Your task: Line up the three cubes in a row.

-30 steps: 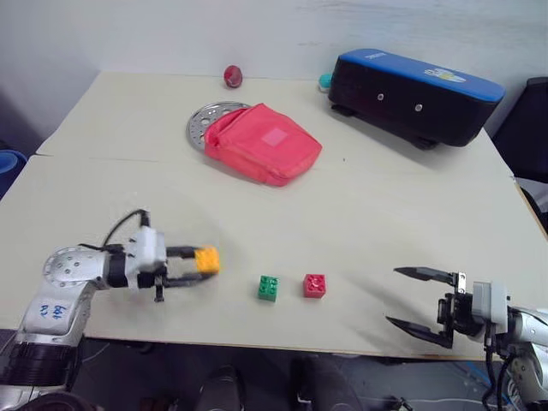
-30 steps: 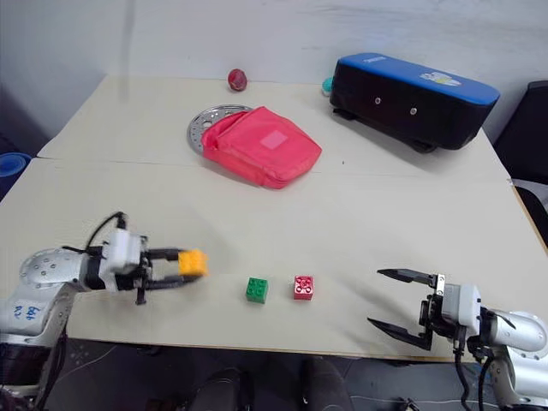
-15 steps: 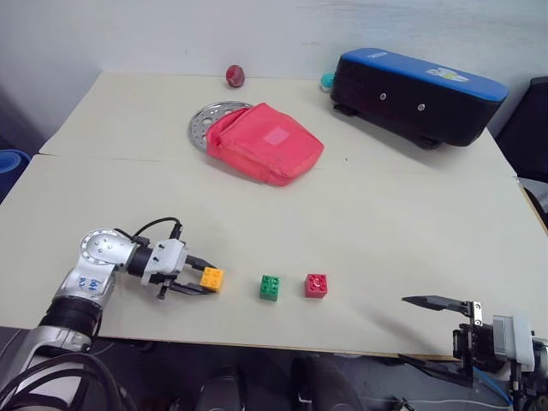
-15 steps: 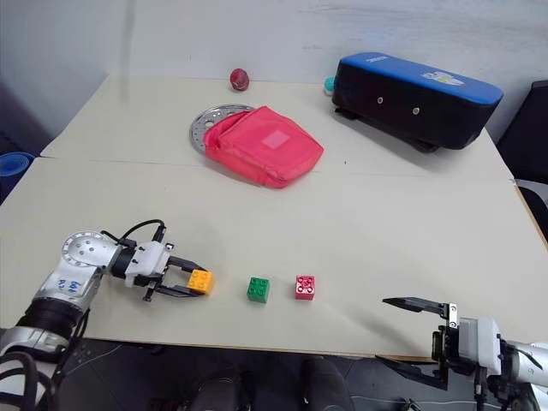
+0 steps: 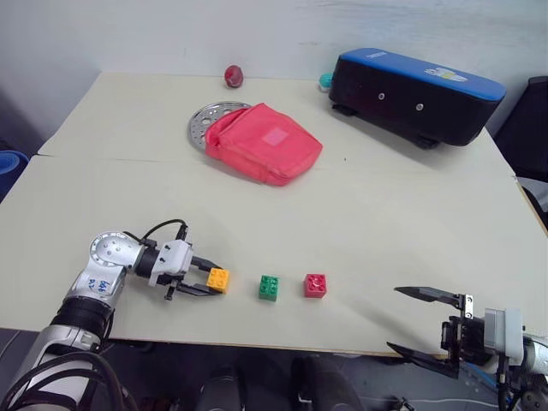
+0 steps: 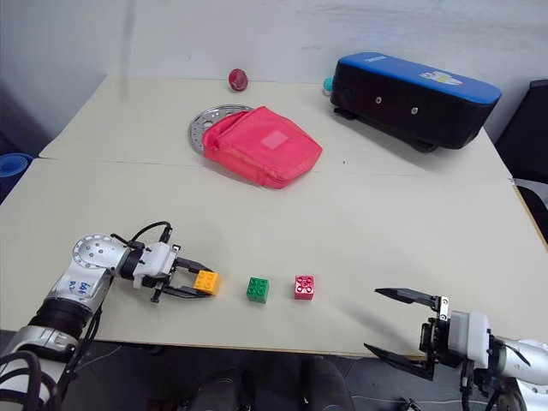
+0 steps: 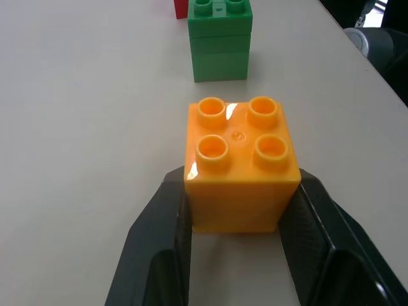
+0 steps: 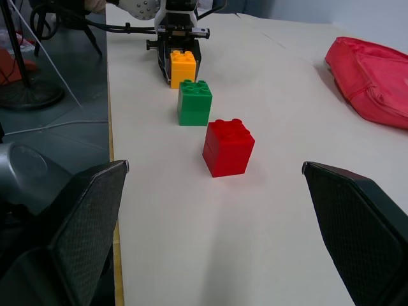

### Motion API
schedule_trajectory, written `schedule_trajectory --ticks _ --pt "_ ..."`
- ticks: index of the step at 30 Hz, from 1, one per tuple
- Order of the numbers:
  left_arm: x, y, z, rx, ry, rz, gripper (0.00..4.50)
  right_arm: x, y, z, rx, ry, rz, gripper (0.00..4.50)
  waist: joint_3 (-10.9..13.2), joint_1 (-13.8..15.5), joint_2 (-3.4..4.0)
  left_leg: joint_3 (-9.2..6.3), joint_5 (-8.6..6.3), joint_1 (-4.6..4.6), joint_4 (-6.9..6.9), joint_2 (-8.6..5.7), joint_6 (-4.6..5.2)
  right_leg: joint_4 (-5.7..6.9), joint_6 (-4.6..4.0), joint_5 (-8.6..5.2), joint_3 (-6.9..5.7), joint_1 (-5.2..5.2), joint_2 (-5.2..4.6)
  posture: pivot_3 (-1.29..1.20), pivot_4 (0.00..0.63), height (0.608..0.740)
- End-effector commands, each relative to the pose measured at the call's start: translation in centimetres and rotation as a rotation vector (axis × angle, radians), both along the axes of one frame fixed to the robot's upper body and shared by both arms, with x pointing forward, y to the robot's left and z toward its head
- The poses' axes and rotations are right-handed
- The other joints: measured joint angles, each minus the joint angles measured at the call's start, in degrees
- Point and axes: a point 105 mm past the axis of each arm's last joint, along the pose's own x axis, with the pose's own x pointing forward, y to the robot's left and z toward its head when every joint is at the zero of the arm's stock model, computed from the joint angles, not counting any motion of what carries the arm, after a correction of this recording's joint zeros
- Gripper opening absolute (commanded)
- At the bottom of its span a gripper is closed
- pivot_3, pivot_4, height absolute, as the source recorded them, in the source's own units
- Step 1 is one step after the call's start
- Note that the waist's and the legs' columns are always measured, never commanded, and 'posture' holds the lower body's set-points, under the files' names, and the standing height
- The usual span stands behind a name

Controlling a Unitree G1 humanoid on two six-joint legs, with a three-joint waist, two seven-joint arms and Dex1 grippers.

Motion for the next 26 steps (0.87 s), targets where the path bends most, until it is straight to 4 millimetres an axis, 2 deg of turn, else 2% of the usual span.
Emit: schedule_trajectory --ticks 1,5,10,14,20,23,26 --pt "-1.7 0.2 -1.1 0.056 0.089 -0.096 1.84 0.1 0.1 0.0 0.009 -0.014 0.006 4.5 0.0 0.03 0.0 0.0 0.0 0.0 0.0 0.0 0.0 0.0 0.0 0.0 0.0 0.0 0.0 0.0 0.15 0.74" --pt "-1.2 0.0 -0.7 0.039 0.086 -0.059 3.05 0.4 0.2 -0.3 0.011 -0.016 0.011 4.5 0.0 0.05 0.0 0.0 0.0 -0.01 0.01 -0.01 0.01 0.0 0.0 0.0 0.0 0.0 -0.01 0.0 0.15 0.74" --pt "-1.4 2.6 0.0 0.084 0.03 0.009 4.46 0.8 0.3 -0.1 0.015 -0.023 0.028 4.5 0.0 -0.12 0.0 -0.01 0.01 0.0 0.04 -0.01 0.03 0.05 0.0 0.0 0.01 0.0 -0.01 0.0 0.15 0.74" --pt "-2.7 5.6 1.0 0.113 0.037 0.104 4.46 1.1 -0.1 0.3 0.005 -0.023 0.049 4.5 0.0 -0.68 0.01 0.02 0.01 0.05 -0.05 0.08 0.02 0.09 -0.07 -0.03 0.04 -0.03 0.04 0.0 0.15 0.74" --pt "-2.9 9.4 4.5 0.089 -0.103 0.366 4.46 1.3 -0.8 1.6 -0.042 -0.016 0.082 4.5 0.02 0.02 0.02 -0.04 -0.09 0.06 -0.06 0.05 0.22 0.08 -0.09 -0.05 0.01 0.0 -0.07 0.0 0.15 0.74" --pt "-3.7 9.9 5.8 0.084 -0.136 0.403 4.46 1.7 -0.3 2.5 -0.082 -0.015 0.125 4.5 0.02 0.04 0.02 -0.09 -0.11 -0.01 -0.05 0.03 0.25 0.03 -0.09 -0.05 -0.04 -0.01 -0.13 0.0 0.15 0.74" --pt "-3.9 10.0 5.9 0.09 -0.124 0.426 4.46 2.3 0.2 3.0 -0.102 -0.017 0.144 4.5 0.02 -0.06 0.02 -0.09 -0.11 -0.01 -0.06 0.03 0.25 0.04 -0.09 -0.05 -0.04 -0.02 -0.12 0.0 0.15 0.74"
